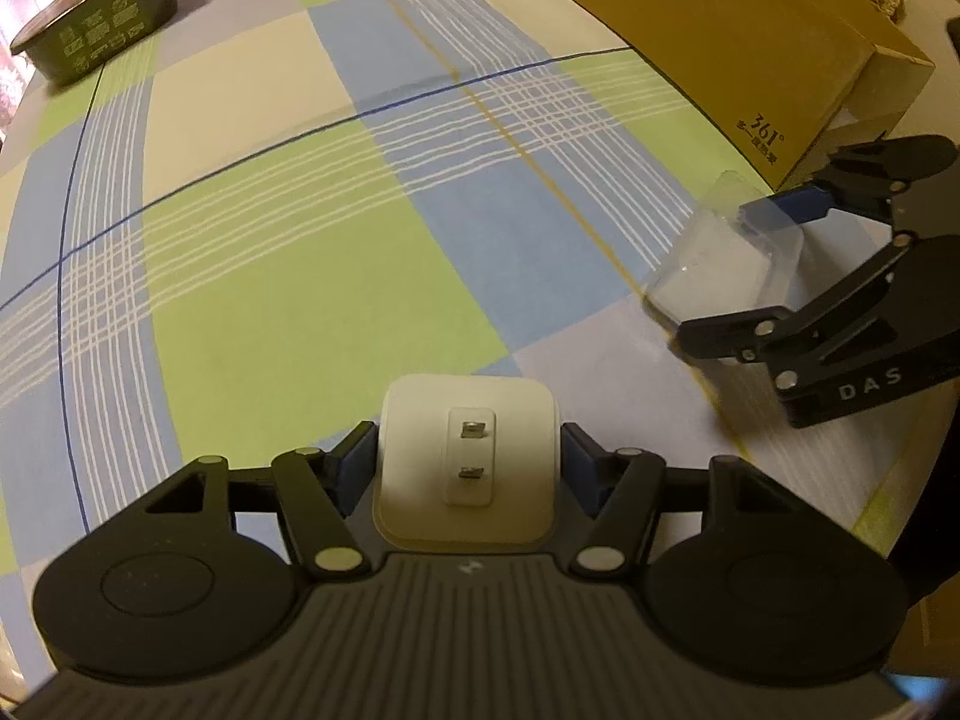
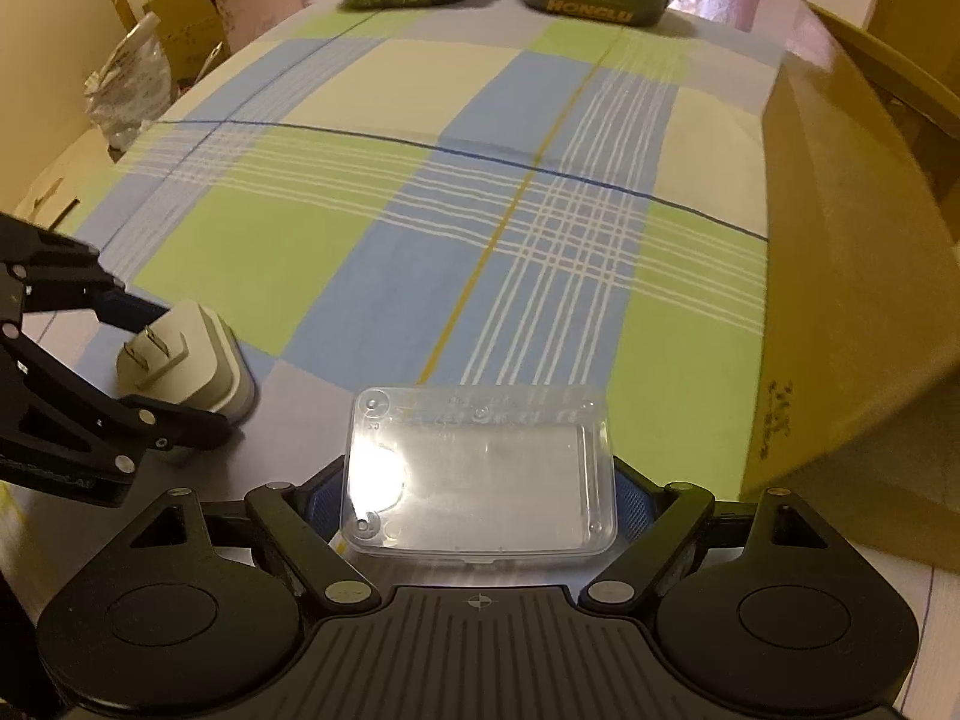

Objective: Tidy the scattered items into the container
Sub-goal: 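Carry the plug adapter and clear tray with both tools over the box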

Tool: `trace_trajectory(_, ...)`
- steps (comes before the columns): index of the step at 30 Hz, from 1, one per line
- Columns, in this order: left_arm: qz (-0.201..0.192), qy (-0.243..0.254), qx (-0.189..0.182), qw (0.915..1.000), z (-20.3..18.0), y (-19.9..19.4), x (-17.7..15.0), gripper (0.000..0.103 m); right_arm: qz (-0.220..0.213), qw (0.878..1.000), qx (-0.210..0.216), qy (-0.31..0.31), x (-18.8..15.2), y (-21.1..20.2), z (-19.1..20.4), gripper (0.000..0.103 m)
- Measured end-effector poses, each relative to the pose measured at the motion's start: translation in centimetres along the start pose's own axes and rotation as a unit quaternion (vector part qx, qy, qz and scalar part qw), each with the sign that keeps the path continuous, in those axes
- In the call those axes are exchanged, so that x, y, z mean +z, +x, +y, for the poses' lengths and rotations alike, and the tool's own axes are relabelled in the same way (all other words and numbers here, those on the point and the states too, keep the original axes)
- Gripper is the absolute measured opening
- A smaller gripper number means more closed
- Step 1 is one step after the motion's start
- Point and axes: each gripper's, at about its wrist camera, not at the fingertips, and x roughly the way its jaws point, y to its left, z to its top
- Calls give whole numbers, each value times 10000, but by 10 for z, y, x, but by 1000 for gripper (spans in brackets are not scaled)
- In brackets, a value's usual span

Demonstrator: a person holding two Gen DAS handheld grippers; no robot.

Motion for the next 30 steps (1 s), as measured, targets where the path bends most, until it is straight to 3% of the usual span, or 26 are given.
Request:
trace_trajectory(16,129,-275,-144,9994,-27,-28,-22,60,9,9996,-158,226,-30,-50,10,87)
trace_trajectory(30,-126,-215,-53,9997,-41,-64,-26,60,-250,9989,-285,276,-42,-94,15,87)
